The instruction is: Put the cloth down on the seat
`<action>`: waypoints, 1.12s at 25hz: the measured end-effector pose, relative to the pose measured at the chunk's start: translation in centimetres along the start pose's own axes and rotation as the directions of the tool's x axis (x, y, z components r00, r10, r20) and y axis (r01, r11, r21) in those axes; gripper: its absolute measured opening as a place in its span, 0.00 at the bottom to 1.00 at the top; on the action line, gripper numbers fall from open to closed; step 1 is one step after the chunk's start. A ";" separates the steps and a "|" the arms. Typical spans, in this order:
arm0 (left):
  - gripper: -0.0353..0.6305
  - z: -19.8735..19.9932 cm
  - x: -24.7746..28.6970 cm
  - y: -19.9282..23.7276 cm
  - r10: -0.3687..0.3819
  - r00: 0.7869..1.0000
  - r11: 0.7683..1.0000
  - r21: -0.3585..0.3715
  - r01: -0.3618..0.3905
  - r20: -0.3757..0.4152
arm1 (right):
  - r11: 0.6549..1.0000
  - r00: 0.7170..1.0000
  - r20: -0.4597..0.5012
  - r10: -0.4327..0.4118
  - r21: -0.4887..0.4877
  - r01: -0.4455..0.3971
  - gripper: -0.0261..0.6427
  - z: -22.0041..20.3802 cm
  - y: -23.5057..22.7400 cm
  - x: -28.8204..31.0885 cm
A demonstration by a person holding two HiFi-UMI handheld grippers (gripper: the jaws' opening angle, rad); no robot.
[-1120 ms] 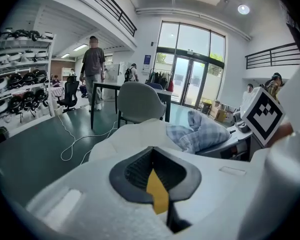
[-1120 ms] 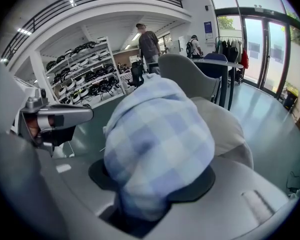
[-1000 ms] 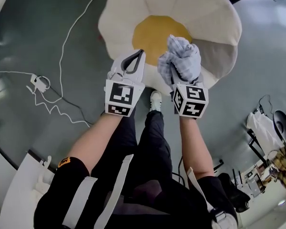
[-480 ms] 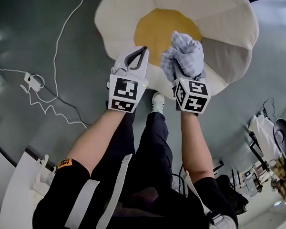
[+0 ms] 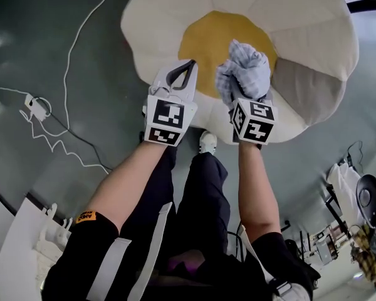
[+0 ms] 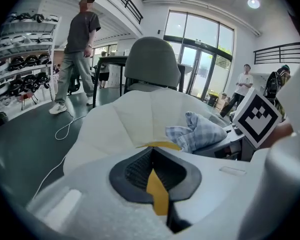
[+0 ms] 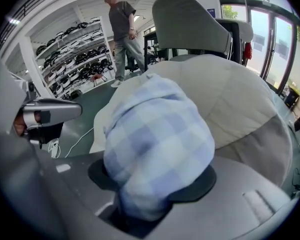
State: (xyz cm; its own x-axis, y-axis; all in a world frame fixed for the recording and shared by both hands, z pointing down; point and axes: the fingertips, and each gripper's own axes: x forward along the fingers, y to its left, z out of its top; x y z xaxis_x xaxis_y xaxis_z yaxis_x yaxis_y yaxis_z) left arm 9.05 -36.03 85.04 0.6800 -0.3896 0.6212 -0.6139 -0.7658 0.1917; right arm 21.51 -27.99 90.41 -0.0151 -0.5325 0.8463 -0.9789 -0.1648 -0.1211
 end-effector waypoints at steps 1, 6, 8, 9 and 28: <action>0.06 -0.5 0.6 0.1 0.000 1.000 1.000 -0.001 0.000 -0.001 | 1.000 1.000 -0.005 -0.001 -0.002 0.001 0.41 -0.4 -0.3 0.8; 0.06 -2.6 3.8 0.3 -0.002 1.000 1.000 0.001 0.002 -0.014 | 1.000 1.000 -0.028 -0.005 -0.016 0.004 0.42 -2.0 -1.8 4.3; 0.06 -3.4 4.9 0.4 -0.003 1.000 1.000 0.004 0.003 -0.020 | 1.000 0.999 -0.036 -0.008 -0.016 0.007 0.42 -2.7 -2.3 5.3; 0.06 -3.7 5.3 0.4 -0.004 1.000 1.000 0.005 0.004 -0.023 | 1.000 0.999 -0.039 -0.010 -0.016 0.009 0.42 -3.0 -2.5 5.8; 0.06 -5.5 7.5 1.5 0.004 1.000 1.000 0.015 -0.004 -0.014 | 0.997 0.995 -0.092 -0.023 -0.075 0.016 0.48 -4.6 -3.9 11.2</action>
State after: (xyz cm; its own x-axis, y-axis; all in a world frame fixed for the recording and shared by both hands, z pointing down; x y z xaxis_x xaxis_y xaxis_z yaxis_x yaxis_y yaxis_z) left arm 11.05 -37.26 94.12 0.6719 -0.3852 0.6326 -0.6100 -0.7722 0.1777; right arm 24.21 -29.56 102.76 -0.0116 -0.4497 0.8931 -0.9915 -0.1103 -0.0684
